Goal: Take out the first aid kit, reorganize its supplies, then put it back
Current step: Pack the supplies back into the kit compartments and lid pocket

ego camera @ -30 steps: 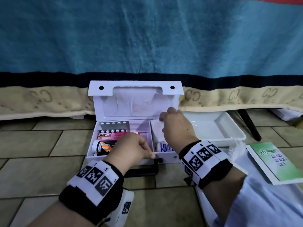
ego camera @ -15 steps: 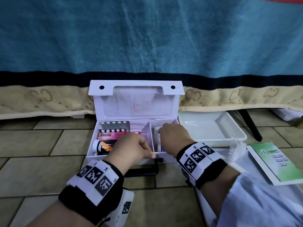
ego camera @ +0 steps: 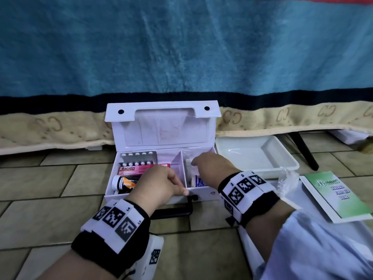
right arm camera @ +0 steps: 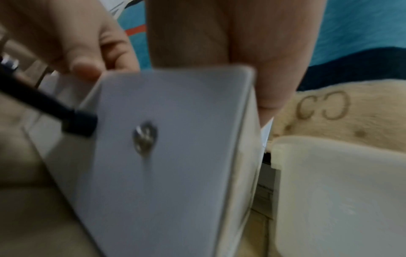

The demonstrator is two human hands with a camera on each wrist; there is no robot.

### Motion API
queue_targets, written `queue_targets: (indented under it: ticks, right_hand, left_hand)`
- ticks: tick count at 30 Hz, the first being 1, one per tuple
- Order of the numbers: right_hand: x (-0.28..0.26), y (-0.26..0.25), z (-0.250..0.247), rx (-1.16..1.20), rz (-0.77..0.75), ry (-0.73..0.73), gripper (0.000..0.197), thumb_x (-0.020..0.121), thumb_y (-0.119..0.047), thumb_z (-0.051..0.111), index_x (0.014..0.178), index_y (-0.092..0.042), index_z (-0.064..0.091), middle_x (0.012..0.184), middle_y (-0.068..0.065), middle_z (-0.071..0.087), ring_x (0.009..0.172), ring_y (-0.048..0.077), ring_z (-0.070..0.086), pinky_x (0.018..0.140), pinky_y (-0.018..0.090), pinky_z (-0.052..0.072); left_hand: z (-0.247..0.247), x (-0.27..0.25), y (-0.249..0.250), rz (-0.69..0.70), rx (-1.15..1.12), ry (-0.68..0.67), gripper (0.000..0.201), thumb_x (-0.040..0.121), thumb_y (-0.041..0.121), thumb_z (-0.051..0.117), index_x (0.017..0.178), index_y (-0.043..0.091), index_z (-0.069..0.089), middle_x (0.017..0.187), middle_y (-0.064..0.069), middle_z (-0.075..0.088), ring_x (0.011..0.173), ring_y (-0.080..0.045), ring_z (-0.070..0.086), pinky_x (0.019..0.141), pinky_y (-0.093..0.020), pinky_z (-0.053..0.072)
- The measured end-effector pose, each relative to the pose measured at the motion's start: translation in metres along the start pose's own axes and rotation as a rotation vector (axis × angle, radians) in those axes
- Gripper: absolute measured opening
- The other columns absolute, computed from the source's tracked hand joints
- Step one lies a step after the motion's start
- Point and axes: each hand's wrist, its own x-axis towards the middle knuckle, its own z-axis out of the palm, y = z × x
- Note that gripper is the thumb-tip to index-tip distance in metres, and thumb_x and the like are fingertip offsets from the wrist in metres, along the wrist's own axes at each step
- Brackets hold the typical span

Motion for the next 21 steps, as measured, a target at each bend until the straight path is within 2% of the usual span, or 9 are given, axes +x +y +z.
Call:
queue_targets:
  ticks: [2, 4, 6, 8, 12, 14, 16, 19, 21]
  right_hand:
    - [-0.007, 0.004, -0.003, 0.075, -0.021, 0.063, 0.046, 0.087, 0.003, 0.048, 0.127, -0.017, 0.055, 0.133, 0.008, 0.049, 0.122, 0.024, 0.05, 0.098, 0.033, 0.043]
    - [-0.014, 0.005, -0.003, 0.087, -0.033, 0.157, 0.036, 0.088, -0.002, 0.052, 0.118, -0.02, 0.061, 0.125, 0.005, 0.054, 0.116, 0.022, 0.054, 0.092, 0.031, 0.044]
    - [-0.019, 0.003, -0.001, 0.096, -0.026, 0.113, 0.026, 0.09, -0.018, 0.057, 0.115, -0.025, 0.064, 0.12, 0.002, 0.059, 0.111, 0.022, 0.057, 0.089, 0.031, 0.046]
    - [-0.019, 0.002, 0.002, 0.101, -0.046, 0.028, 0.024, 0.09, -0.025, 0.057, 0.113, -0.027, 0.065, 0.118, 0.002, 0.062, 0.111, 0.022, 0.056, 0.091, 0.033, 0.048]
    - [-0.02, 0.004, 0.006, 0.115, -0.1, 0.023, 0.032, 0.093, -0.014, 0.051, 0.115, -0.032, 0.065, 0.118, -0.003, 0.063, 0.112, 0.02, 0.056, 0.086, 0.03, 0.046]
    - [-0.022, 0.006, 0.006, 0.095, -0.124, 0.024, 0.04, 0.092, -0.009, 0.047, 0.118, -0.034, 0.063, 0.119, -0.003, 0.062, 0.112, 0.019, 0.055, 0.082, 0.029, 0.044]
    - [-0.025, 0.006, 0.007, 0.067, -0.151, 0.02, 0.041, 0.091, -0.011, 0.045, 0.12, -0.034, 0.062, 0.12, 0.0, 0.059, 0.112, 0.022, 0.054, 0.078, 0.028, 0.04]
    - [-0.029, 0.009, 0.012, 0.113, -0.151, 0.047, 0.037, 0.092, -0.017, 0.051, 0.126, -0.029, 0.057, 0.125, 0.001, 0.056, 0.115, 0.022, 0.053, 0.085, 0.028, 0.042]
    - [-0.034, 0.014, 0.013, 0.255, -0.121, 0.12, 0.04, 0.091, -0.011, 0.051, 0.129, -0.025, 0.054, 0.128, 0.0, 0.056, 0.113, 0.017, 0.056, 0.09, 0.027, 0.045]
  left_hand:
    - [0.0, -0.001, 0.001, -0.003, 0.005, 0.006, 0.021, 0.065, 0.025, 0.085, 0.057, 0.023, 0.066, 0.052, 0.012, 0.055, 0.05, 0.001, 0.046, 0.048, -0.017, 0.031]
    - [0.0, -0.001, 0.0, -0.003, 0.013, 0.008, 0.02, 0.066, 0.025, 0.085, 0.058, 0.023, 0.066, 0.052, 0.012, 0.054, 0.049, 0.001, 0.045, 0.047, -0.016, 0.031]
    - [0.0, -0.002, 0.001, 0.002, 0.02, 0.013, 0.019, 0.066, 0.024, 0.084, 0.059, 0.022, 0.067, 0.052, 0.011, 0.054, 0.049, 0.001, 0.045, 0.046, -0.015, 0.03]
    - [-0.001, -0.002, 0.001, 0.004, 0.022, 0.013, 0.019, 0.066, 0.023, 0.084, 0.059, 0.022, 0.067, 0.052, 0.011, 0.054, 0.049, 0.002, 0.046, 0.044, -0.013, 0.031]
    - [-0.001, -0.001, 0.001, 0.0, 0.023, 0.019, 0.02, 0.064, 0.023, 0.085, 0.057, 0.023, 0.066, 0.05, 0.012, 0.054, 0.048, 0.003, 0.045, 0.041, -0.007, 0.032]
    - [-0.001, -0.001, 0.002, 0.0, 0.03, 0.014, 0.021, 0.065, 0.023, 0.085, 0.057, 0.023, 0.065, 0.051, 0.011, 0.054, 0.05, 0.002, 0.046, 0.042, -0.009, 0.032]
    - [-0.002, -0.001, 0.002, 0.001, 0.04, 0.01, 0.021, 0.065, 0.024, 0.085, 0.057, 0.024, 0.065, 0.051, 0.011, 0.054, 0.051, 0.001, 0.046, 0.045, -0.012, 0.031]
    - [-0.002, -0.002, 0.003, -0.002, 0.041, 0.007, 0.02, 0.065, 0.024, 0.085, 0.058, 0.024, 0.066, 0.053, 0.011, 0.056, 0.053, -0.001, 0.048, 0.05, -0.018, 0.032]
    - [-0.002, -0.002, 0.003, -0.003, 0.049, 0.007, 0.018, 0.066, 0.023, 0.084, 0.06, 0.023, 0.067, 0.055, 0.011, 0.057, 0.054, -0.001, 0.049, 0.05, -0.017, 0.033]
